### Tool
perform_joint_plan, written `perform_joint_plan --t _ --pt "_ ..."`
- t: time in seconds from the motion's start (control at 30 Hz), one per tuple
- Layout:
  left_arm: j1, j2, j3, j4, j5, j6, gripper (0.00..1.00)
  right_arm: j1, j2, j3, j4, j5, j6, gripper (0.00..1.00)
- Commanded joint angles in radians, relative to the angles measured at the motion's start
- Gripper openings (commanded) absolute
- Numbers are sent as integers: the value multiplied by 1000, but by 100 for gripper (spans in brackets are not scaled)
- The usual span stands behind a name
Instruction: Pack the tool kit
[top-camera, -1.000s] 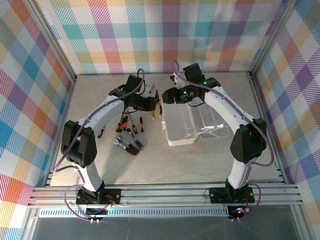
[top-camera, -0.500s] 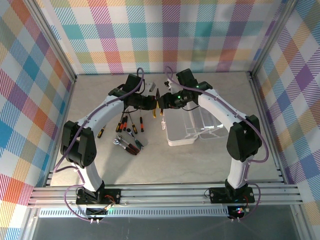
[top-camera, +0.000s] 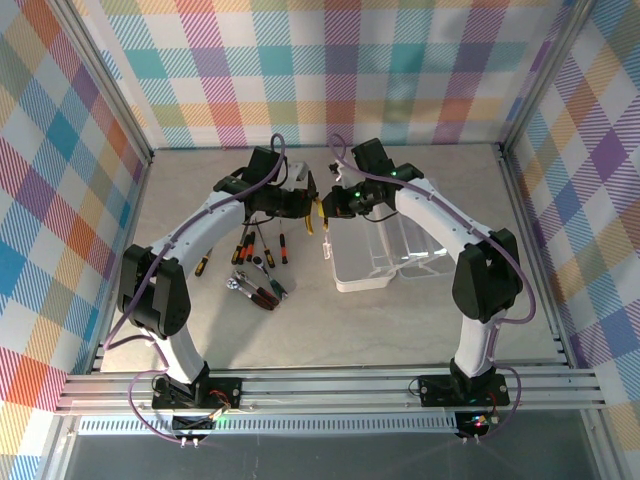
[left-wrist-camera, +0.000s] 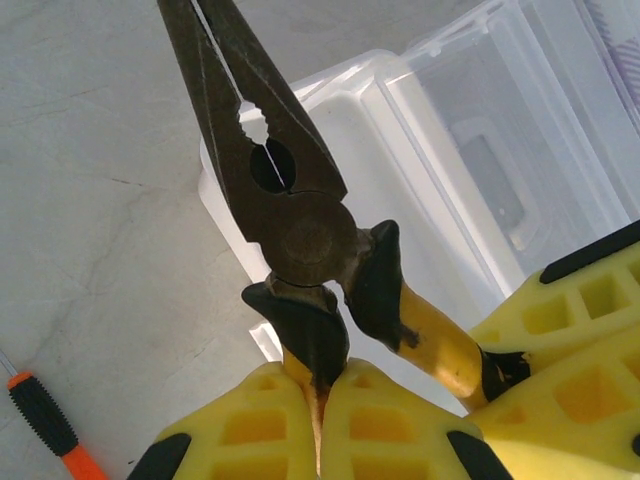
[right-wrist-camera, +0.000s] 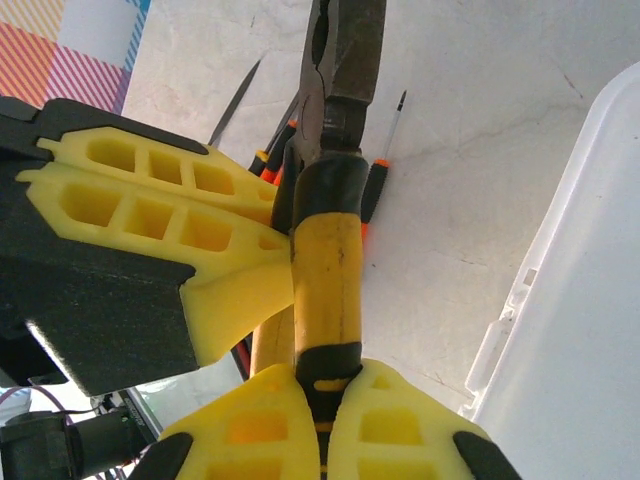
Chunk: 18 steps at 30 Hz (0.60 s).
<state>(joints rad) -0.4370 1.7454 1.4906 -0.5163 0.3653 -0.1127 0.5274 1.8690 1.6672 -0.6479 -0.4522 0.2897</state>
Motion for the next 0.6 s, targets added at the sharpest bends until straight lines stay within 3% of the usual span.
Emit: perform_joint_plan --t 0.0,0.17,0.27,0.43,0.57 --pt "7 -50 -23 48 0 -15 1 -19 -52 36 -53 18 -54 0" --pt "47 -95 -82 51 -33 -43 56 -59 -88 29 -112 44 -92 0" --pt "86 -153 -127 40 -68 -56 79 -89 -121 0 -150 64 -130 0" --pt "172 -204 -194 -37 -197 -88 100 -98 -145 -12 -291 181 -236 0" --pt "192 -182 -210 -129 -295 -87 100 -98 -146 -42 -344 262 -270 0"
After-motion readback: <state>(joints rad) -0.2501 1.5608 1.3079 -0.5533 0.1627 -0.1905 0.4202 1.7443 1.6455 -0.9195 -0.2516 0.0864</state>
